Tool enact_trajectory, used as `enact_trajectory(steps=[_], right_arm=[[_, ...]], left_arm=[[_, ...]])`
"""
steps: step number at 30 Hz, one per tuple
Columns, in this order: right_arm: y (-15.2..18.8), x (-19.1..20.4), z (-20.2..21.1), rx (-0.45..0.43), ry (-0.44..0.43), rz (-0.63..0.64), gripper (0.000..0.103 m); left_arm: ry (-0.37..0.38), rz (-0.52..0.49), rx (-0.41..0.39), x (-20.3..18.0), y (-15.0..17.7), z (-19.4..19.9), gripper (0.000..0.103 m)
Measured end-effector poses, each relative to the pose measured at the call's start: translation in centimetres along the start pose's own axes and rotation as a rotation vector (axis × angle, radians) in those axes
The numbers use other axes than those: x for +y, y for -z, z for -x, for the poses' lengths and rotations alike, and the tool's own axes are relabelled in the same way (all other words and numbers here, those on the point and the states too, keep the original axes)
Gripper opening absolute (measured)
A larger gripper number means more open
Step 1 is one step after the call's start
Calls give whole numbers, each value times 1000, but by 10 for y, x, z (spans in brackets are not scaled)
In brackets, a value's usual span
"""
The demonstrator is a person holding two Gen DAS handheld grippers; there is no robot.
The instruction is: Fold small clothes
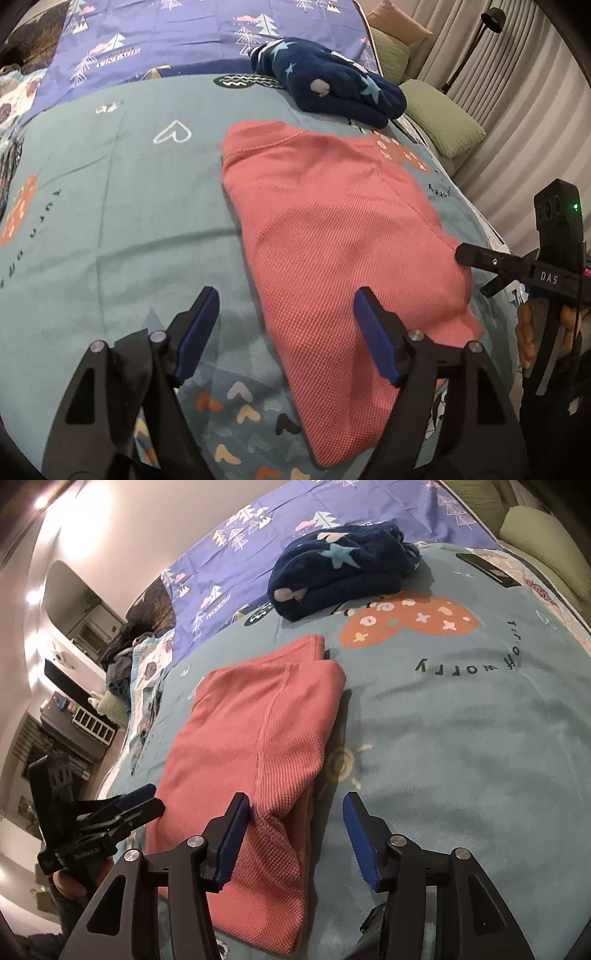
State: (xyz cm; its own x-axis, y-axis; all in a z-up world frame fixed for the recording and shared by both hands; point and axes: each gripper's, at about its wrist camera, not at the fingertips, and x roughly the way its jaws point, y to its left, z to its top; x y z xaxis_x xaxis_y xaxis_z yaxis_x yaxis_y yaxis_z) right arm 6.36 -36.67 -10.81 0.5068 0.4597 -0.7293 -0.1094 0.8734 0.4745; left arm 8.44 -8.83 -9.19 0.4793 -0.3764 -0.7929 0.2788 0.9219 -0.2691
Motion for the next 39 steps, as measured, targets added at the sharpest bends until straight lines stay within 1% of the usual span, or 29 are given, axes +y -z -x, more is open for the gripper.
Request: enact_trajectory(steps=[5, 10, 18, 24, 30, 34, 39], right_arm=[[-4, -1, -11, 26, -12, 5, 58], [-8, -3, -25, 45, -46, 0, 63], [-21, -2, -43, 60, -98, 33, 67], [-33, 0, -56, 65, -140, 50, 68], [-45, 4, -68, 69, -155, 91, 68], [-51, 3, -73, 68, -177, 104, 68], [-62, 6, -83, 64, -202, 116, 68]], left_arm=[[38, 7, 12, 3, -1, -6, 77], [89, 33, 27, 9, -4, -16, 81], [156, 4, 19, 9, -11, -28, 84], [202, -8, 8, 11, -19, -36, 84], [240, -27, -4, 10, -30, -47, 84], [251, -36, -1, 9, -38, -53, 84], [287, -30, 1, 12, -45, -58, 84]])
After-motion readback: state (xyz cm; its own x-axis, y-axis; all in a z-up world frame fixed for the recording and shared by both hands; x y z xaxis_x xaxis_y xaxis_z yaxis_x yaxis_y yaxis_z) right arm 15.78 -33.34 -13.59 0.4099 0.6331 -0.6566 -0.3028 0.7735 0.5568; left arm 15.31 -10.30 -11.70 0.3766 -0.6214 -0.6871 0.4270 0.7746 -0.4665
